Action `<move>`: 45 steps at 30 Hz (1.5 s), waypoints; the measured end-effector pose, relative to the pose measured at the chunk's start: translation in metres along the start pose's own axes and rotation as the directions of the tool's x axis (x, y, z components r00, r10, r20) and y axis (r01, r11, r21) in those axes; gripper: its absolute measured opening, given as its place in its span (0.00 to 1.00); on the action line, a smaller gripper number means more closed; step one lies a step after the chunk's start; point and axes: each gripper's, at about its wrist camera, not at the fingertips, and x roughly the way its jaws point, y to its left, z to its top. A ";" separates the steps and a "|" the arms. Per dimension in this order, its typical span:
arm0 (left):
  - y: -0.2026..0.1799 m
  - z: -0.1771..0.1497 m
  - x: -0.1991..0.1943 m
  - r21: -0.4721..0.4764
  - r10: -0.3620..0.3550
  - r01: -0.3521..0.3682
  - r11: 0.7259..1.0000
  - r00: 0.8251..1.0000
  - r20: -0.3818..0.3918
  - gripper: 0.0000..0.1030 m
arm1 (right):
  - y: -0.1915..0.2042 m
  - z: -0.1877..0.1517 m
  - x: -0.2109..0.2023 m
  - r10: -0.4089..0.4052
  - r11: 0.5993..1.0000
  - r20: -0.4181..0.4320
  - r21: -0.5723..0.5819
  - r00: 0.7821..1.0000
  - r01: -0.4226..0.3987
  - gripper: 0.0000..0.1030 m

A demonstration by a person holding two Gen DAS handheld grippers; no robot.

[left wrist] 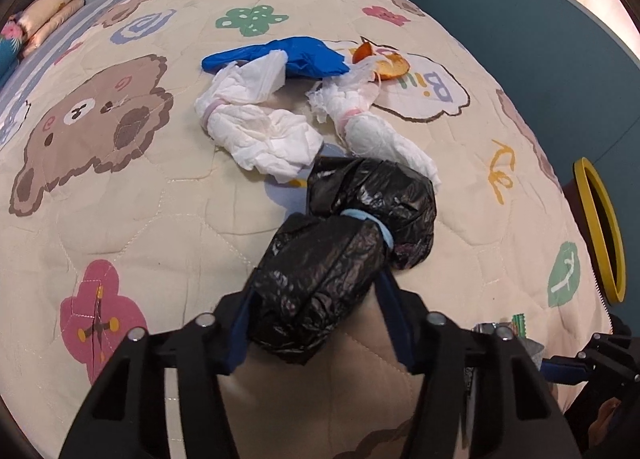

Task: Collect trash
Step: 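Grasp the black plastic bag with the left tool while the right tool grasps the green snack packet, then carry the black bag and green packet over the yellow-rimmed bin with both tools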

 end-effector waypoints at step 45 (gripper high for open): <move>-0.070 0.023 -0.075 0.089 -0.093 0.085 0.992 0.992 0.085 0.20 | -0.091 -0.032 -0.121 -0.050 0.986 0.232 0.168 0.972 0.011 0.26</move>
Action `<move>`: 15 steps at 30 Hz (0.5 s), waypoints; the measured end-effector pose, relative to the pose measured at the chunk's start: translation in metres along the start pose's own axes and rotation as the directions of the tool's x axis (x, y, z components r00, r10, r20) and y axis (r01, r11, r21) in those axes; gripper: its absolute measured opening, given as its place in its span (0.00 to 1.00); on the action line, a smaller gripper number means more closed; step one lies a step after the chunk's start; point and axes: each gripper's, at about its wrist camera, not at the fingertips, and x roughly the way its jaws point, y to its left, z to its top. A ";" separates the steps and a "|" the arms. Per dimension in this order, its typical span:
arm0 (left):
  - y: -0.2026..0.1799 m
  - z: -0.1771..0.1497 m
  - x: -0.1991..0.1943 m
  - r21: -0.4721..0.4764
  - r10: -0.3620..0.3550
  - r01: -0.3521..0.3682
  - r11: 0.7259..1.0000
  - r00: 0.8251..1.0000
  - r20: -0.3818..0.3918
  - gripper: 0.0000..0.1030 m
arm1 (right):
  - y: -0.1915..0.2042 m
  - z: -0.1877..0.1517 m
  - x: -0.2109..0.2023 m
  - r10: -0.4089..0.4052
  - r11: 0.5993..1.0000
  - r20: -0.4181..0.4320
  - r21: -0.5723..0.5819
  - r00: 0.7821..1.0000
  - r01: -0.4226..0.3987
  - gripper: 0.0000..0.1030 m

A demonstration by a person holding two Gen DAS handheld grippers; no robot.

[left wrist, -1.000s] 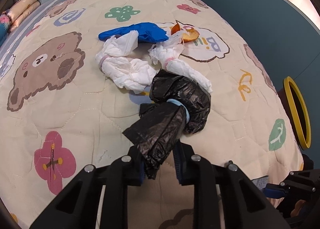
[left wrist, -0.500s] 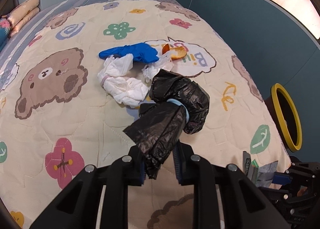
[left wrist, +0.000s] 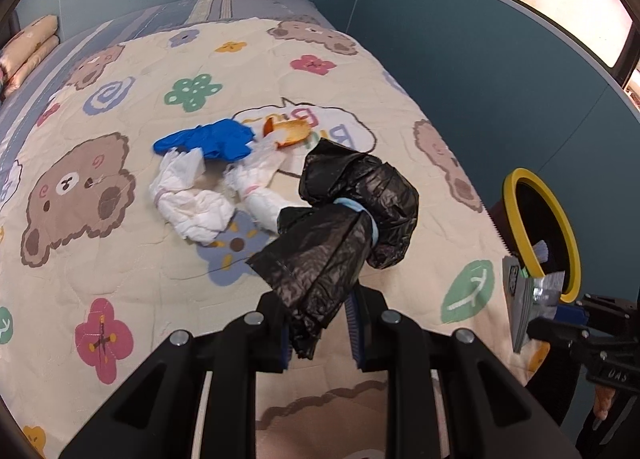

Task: Collect trash
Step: 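Carry the black bag and green packet over the yellow-rimmed bin with both tools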

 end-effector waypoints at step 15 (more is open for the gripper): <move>-0.062 0.018 0.006 0.065 -0.078 0.078 0.995 0.997 -0.005 0.20 | -0.075 0.005 -0.057 -0.059 0.989 0.115 0.138 0.992 0.043 0.26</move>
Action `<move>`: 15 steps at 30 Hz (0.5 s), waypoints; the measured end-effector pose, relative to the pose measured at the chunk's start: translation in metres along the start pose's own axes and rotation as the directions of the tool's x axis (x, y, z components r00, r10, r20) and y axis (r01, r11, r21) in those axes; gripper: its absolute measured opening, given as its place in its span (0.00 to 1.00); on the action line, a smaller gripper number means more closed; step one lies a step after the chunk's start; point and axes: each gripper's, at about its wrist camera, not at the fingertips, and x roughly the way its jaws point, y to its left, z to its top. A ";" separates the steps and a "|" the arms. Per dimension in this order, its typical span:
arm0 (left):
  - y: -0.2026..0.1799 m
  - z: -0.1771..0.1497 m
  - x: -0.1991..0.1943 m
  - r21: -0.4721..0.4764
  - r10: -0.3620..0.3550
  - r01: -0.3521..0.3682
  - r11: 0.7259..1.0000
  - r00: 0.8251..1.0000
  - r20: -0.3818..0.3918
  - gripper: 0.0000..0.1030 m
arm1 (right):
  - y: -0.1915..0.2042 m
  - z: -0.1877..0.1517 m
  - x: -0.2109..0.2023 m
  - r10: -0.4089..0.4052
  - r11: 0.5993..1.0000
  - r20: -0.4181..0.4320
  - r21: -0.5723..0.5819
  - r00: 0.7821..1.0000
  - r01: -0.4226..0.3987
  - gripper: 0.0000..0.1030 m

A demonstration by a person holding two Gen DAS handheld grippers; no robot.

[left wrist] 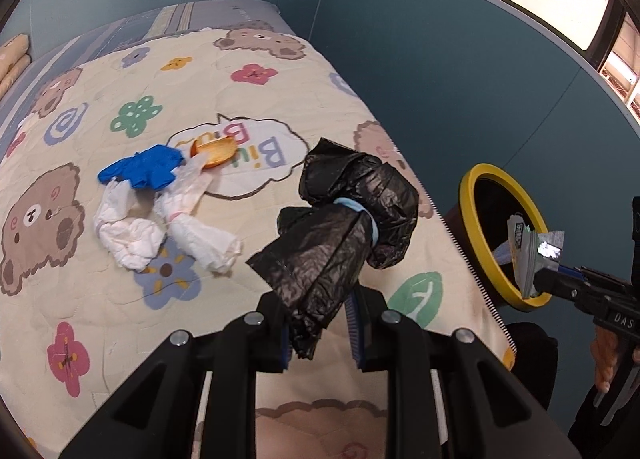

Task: Collect trash
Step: 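Carry the black bag and green packet over the yellow-rimmed bin with both tools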

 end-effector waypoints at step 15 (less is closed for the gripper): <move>-0.064 0.021 0.026 0.075 -0.074 0.075 0.994 0.997 -0.020 0.20 | -0.068 0.017 -0.037 -0.068 0.992 0.082 0.108 0.994 0.059 0.26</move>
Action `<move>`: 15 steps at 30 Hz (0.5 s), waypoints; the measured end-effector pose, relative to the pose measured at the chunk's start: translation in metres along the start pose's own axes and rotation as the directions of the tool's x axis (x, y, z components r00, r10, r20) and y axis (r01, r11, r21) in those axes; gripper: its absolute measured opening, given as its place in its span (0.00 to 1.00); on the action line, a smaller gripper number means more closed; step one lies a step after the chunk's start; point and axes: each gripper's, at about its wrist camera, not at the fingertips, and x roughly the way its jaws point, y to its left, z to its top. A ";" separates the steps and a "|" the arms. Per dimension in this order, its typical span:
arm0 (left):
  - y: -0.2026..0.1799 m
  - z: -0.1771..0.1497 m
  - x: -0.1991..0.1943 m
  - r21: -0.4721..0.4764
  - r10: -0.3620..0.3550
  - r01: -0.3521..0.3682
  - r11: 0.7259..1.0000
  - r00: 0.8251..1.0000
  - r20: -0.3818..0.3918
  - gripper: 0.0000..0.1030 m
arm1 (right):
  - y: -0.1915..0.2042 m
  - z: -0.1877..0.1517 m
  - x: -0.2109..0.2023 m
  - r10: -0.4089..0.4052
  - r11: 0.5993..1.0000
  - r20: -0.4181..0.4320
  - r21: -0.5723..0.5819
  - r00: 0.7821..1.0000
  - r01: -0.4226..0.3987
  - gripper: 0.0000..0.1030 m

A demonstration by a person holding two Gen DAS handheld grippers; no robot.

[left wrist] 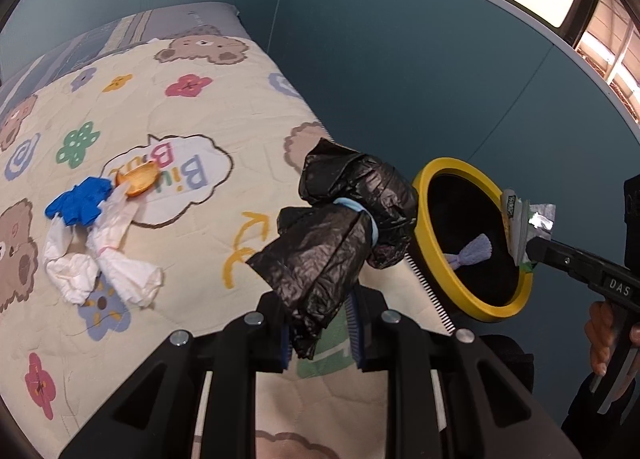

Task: Collect trash
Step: 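Carry the black bag and green packet over the yellow-rimmed bin with both tools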

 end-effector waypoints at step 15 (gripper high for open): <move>-0.066 0.013 0.027 0.071 -0.096 0.098 0.993 0.995 -0.026 0.20 | -0.055 0.018 -0.021 -0.056 0.995 0.068 0.088 0.996 0.050 0.26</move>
